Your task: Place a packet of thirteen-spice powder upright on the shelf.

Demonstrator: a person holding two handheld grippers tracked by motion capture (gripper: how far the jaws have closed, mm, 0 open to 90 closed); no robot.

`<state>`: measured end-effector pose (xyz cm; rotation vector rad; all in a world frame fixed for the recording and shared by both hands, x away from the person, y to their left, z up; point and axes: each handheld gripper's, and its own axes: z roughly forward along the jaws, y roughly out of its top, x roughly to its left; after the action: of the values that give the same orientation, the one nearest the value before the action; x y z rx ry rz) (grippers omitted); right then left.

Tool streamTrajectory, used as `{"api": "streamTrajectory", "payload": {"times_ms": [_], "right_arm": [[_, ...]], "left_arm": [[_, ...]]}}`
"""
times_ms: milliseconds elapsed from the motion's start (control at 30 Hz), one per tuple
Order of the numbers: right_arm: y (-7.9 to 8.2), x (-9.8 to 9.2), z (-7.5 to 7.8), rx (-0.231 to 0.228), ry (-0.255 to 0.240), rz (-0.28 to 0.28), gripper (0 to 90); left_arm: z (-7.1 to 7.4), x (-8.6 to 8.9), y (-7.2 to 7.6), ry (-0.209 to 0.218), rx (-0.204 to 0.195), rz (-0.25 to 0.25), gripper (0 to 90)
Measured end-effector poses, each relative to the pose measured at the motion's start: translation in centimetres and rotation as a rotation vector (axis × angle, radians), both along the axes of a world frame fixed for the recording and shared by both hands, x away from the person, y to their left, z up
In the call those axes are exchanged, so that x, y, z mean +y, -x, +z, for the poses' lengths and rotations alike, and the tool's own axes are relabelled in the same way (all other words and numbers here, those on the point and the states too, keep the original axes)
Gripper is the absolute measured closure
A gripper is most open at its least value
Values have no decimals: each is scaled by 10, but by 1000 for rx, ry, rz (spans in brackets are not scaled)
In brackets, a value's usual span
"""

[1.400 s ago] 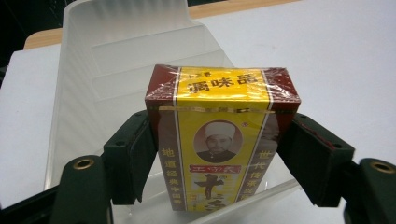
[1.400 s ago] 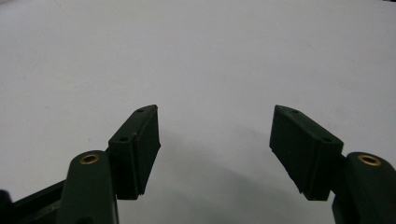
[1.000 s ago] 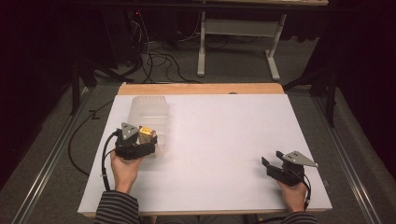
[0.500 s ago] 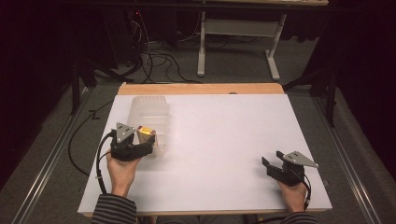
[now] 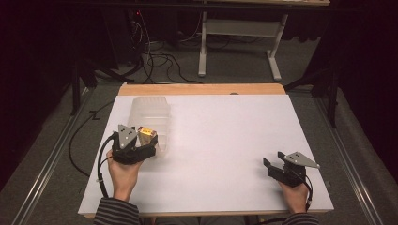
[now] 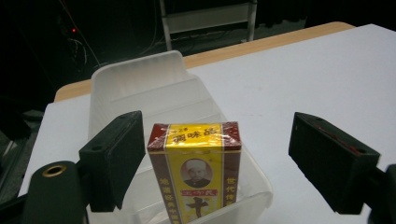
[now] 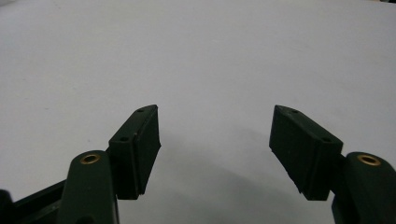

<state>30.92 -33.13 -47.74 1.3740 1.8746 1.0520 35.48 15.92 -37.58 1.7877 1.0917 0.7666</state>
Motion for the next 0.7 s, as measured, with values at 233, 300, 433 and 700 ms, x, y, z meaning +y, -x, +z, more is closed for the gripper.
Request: {"api": "streamTrajectory", "payload": {"times_ms": [233,300,433,700], "right_arm": [[0,0,0,0,0,0,339],[0,0,0,1,3,1,339],[0,0,0,3,1,0,339],[-1,-1,0,5,-4,2,343]], "left_arm": [[7,-12,1,28,0,-68,189],[8,-15,1,31,11,-89,188],[11,-21,2,36,11,-121,187],[12,-32,2,59,23,-170,189]]}}
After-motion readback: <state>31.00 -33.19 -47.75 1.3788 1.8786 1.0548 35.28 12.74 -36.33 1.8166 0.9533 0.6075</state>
